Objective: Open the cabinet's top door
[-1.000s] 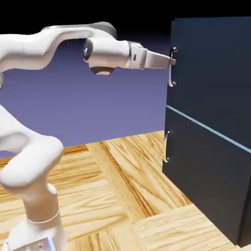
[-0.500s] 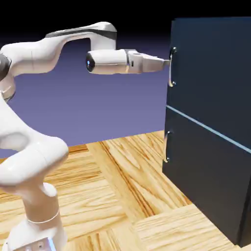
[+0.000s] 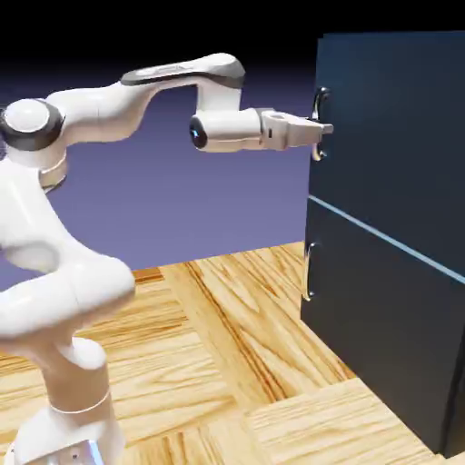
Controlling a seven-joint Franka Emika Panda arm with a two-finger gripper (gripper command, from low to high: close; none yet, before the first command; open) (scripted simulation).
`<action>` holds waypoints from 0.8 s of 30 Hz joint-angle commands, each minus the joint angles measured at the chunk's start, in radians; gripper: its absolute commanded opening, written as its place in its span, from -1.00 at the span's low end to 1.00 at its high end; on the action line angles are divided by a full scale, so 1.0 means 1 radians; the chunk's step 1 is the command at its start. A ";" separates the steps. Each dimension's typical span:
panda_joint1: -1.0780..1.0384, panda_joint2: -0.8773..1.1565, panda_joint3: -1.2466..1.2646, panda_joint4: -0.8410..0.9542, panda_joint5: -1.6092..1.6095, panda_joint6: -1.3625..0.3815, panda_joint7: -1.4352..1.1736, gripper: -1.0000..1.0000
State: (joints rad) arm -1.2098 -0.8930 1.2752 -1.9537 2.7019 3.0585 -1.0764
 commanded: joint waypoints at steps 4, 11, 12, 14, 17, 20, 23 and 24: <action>0.145 0.007 -0.099 -0.125 -0.032 -0.074 -0.014 -1.00; 0.399 -0.004 -0.289 -0.329 -0.125 -0.190 -0.014 -1.00; 0.435 -0.009 -0.318 -0.358 -0.142 -0.207 -0.010 -1.00; 0.507 -0.022 -0.378 -0.415 -0.182 -0.239 -0.002 -1.00; 0.616 -0.050 -0.473 -0.501 -0.252 -0.288 0.018 -1.00; 0.725 -0.091 -0.577 -0.591 -0.340 -0.340 0.048 -1.00; 0.826 -0.146 -0.686 -0.679 -0.446 -0.394 0.086 -1.00; 0.856 -0.167 -0.722 -0.707 -0.485 -0.412 0.100 -1.00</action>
State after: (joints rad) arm -0.3540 -1.0597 0.5529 -2.6603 2.2148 2.6456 -0.9763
